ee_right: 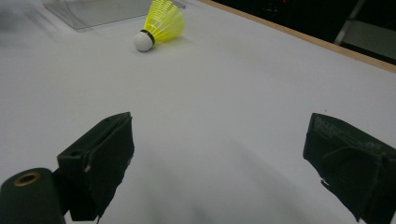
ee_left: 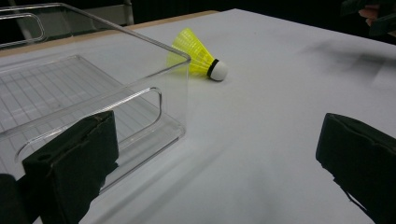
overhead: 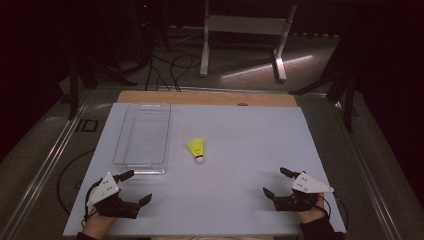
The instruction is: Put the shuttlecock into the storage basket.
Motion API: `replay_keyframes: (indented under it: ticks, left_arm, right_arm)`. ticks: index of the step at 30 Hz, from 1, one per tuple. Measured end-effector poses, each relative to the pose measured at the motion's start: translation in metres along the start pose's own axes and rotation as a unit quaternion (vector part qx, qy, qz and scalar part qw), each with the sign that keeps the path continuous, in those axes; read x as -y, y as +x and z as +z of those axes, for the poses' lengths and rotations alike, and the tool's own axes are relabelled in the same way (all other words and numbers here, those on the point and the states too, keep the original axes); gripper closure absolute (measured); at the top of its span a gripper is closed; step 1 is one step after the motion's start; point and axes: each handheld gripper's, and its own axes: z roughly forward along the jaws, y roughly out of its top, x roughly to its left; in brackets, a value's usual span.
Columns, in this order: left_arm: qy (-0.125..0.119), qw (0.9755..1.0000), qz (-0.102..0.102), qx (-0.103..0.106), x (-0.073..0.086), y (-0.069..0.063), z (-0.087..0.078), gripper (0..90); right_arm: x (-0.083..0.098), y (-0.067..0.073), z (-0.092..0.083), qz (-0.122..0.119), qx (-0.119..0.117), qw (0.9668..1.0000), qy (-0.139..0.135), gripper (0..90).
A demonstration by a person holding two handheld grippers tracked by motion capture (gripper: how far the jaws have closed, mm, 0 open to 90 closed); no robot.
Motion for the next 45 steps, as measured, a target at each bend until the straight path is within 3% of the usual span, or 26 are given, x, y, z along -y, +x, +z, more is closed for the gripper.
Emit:
replay_keyframes:
  ticks: [19, 31, 35, 41, 45]
  left_arm:
    - [0.012, 0.9999, 0.003, 0.002, -0.004, -0.004, 0.001, 0.2]
    - [0.045, 0.9983, 0.009, 0.036, -0.037, -0.010, -0.003, 0.2]
    - [0.066, 0.9961, 0.026, 0.051, -0.048, -0.012, -0.003, 0.2]
    - [0.100, 0.9915, 0.033, 0.077, -0.063, -0.015, 0.002, 0.2]
    - [0.127, 0.9871, 0.039, 0.089, -0.072, -0.018, 0.007, 0.2]
  right_arm:
    - [0.000, 0.000, -0.001, 0.007, -0.011, 0.9999, -0.006, 8.9]
    - [-0.001, 0.000, 0.000, 0.009, -0.010, 0.9999, -0.008, 8.9]
    - [-0.001, -0.001, -0.001, 0.008, -0.010, 0.9999, -0.010, 8.9]
    - [-0.001, 0.000, 0.000, 0.008, -0.013, 0.9998, -0.010, 8.9]
    - [-0.001, -0.001, 0.000, 0.008, -0.014, 0.9998, -0.011, 8.9]
